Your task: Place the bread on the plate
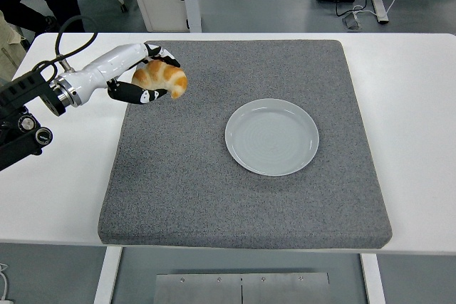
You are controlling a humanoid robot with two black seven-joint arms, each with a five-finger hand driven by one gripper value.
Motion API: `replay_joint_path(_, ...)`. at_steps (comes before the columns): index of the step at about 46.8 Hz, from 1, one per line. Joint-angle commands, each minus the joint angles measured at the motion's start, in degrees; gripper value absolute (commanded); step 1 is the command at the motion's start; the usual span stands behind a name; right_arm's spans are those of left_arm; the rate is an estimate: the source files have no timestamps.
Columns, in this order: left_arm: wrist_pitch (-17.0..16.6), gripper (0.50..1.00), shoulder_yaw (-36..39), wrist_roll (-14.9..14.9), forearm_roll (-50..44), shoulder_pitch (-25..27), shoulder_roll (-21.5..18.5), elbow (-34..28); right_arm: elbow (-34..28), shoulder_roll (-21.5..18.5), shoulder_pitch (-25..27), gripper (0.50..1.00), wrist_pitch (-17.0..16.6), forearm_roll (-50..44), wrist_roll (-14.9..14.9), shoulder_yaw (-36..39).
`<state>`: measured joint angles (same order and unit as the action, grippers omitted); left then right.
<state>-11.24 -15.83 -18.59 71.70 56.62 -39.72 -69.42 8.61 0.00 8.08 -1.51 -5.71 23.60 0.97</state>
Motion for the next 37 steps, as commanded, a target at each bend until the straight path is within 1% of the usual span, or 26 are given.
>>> replay_joint_path(1,1.48,0.500,0.01,0.13,-0.86,2.00,-0.79,-0.02,0.00,0.00,0.00,1.000,0.02,0.00,-0.05,0.00)
replay_joint_path(5,2.71,0.500,0.09,0.31,-2.44,4.20,-1.23,-0.02,0.00,0.00,0.00,1.000,-0.07,0.08,0.04,0.00)
replay_joint_path(11,3.77,0.500,0.09,2.50,-2.80,6.66,-1.41,-0.02,0.00,0.00,0.00,1.000,0.02,0.00,0.04,0.00)
replay_joint_path(21,7.11,0.500,0.09,2.68,-2.80,11.23,-1.32,-0.02,0.00,0.00,0.00,1.000,-0.07,0.00,-0.05,0.00)
replay_joint_path(29,8.43,0.500,0.18,2.86,-2.53,14.13,-0.53,0.07,0.00,0.00,0.00,1.000,0.02,0.00,0.04,0.00)
replay_joint_path(33,8.78,0.500,0.88,3.12,-2.53,15.80,1.31,0.07,0.00,0.00,0.00,1.000,0.02,0.00,-0.05,0.00)
replay_joint_path(37,8.69,0.500,3.69,3.12,-2.53,17.99,3.68,0.16,0.00,0.00,0.00,1.000,0.02,0.00,-0.05,0.00)
